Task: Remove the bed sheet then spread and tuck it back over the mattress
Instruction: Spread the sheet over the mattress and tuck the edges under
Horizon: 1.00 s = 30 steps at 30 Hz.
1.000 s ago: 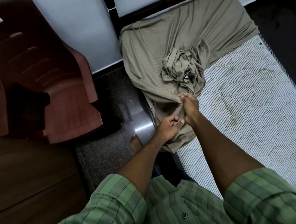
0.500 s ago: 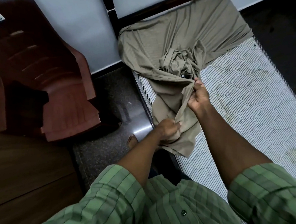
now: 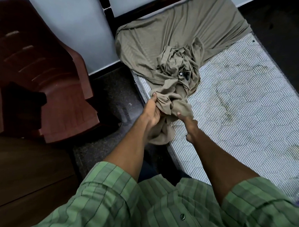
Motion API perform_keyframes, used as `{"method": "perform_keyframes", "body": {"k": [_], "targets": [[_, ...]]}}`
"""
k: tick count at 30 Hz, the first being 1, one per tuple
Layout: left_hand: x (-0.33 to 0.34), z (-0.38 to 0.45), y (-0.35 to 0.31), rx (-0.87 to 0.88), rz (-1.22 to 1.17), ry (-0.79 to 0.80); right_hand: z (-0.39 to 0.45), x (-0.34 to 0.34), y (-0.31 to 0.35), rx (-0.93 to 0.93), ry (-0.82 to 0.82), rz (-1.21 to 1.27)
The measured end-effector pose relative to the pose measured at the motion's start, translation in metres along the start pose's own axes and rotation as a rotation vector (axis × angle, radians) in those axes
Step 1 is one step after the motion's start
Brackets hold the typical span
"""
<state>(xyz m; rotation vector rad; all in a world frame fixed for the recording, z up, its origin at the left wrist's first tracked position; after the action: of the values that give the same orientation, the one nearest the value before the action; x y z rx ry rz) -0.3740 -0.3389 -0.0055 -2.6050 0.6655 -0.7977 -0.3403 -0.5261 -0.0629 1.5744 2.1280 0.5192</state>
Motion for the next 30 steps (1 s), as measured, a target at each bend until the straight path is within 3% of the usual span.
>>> {"method": "perform_keyframes", "body": {"k": [5, 9, 11, 14, 16, 18, 20, 22, 24, 25, 27, 30], "targets": [[-0.010, 0.020, -0.009, -0.084, -0.070, -0.038, 0.003, 0.021, 0.009, -0.031, -0.011, 0.191], [0.014, 0.034, -0.044, -0.129, -0.144, 0.172, 0.015, 0.026, 0.023, -0.076, -0.194, 0.285], [0.024, 0.032, -0.078, -0.058, -0.163, 0.264, 0.027, 0.039, 0.028, -0.086, -0.159, 0.406], [-0.012, 0.048, -0.128, 0.154, -0.289, 0.118, 0.038, 0.084, 0.057, -0.049, -0.064, 0.609], [-0.048, 0.061, -0.132, 0.156, -0.326, -0.018, 0.041, 0.121, 0.084, -0.008, -0.023, 0.699], [-0.073, 0.073, -0.117, 0.046, -0.116, -0.108, 0.041, 0.161, 0.122, -0.019, 0.062, 0.745], [-0.073, 0.081, -0.103, -0.034, 0.120, -0.068, 0.041, 0.190, 0.155, -0.051, 0.158, 0.685], [-0.068, 0.096, -0.100, -0.012, 0.259, -0.020, 0.036, 0.208, 0.181, -0.119, 0.282, 0.599], [-0.067, 0.111, -0.111, 0.057, 0.355, -0.105, 0.037, 0.210, 0.190, -0.169, 0.360, 0.531], [-0.069, 0.119, -0.118, 0.084, 0.417, -0.169, 0.044, 0.201, 0.185, -0.191, 0.334, 0.506], [-0.064, 0.135, -0.133, 0.093, 0.499, -0.211, 0.072, 0.158, 0.157, -0.204, 0.086, 0.473], [-0.059, 0.161, -0.148, 0.079, 0.507, -0.218, 0.105, 0.100, 0.082, 0.001, -0.258, 0.307]]}}
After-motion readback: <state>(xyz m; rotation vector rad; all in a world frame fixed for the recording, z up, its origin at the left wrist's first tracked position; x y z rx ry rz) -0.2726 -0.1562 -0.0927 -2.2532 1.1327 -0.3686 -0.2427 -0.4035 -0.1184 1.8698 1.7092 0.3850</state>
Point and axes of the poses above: each hand's wrist, its own z-axis towards the middle knuckle, its own x-axis out of the palm, y = z × x, the point moved 9 cm from there along z, towards the middle knuckle, and after that the axes turned 2 degrees about -x, right-handed, at the moved point
